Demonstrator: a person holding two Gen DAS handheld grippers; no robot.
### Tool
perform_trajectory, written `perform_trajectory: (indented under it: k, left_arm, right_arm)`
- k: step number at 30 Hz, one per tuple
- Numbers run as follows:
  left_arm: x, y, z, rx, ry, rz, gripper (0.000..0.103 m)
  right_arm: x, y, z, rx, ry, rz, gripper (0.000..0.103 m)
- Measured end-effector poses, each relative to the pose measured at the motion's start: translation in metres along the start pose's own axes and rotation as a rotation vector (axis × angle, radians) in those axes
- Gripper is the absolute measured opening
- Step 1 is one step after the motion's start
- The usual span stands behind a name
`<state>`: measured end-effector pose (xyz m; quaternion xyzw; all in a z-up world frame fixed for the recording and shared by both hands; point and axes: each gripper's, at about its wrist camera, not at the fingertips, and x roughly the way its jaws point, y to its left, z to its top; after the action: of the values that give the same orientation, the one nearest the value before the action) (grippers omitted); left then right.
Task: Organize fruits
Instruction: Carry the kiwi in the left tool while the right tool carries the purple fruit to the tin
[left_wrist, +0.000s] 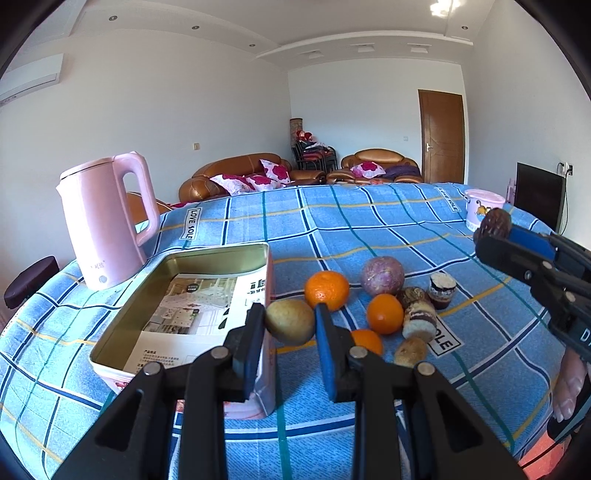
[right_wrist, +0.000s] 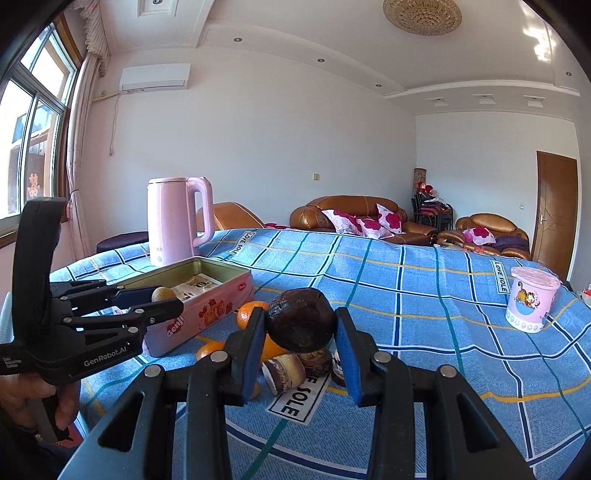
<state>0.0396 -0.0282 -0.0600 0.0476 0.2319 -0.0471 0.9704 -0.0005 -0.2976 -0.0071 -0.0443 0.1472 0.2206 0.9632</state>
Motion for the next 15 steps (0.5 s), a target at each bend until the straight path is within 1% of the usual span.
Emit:
perform_trajectory:
  k: [6,15]
  left_arm:
    - [0.003,0.017,0.003,-0.02,0.007,0.026,0.029]
    - [0.012,0.047,0.009,-0.045,0.031,0.08,0.029]
  right_arm:
    - [0.004,0.015,0.028,-0.026,-0.02,0.049,0.039]
    - [0.026,0.039,0.065,-0.077,-0.022,0.116,0.039]
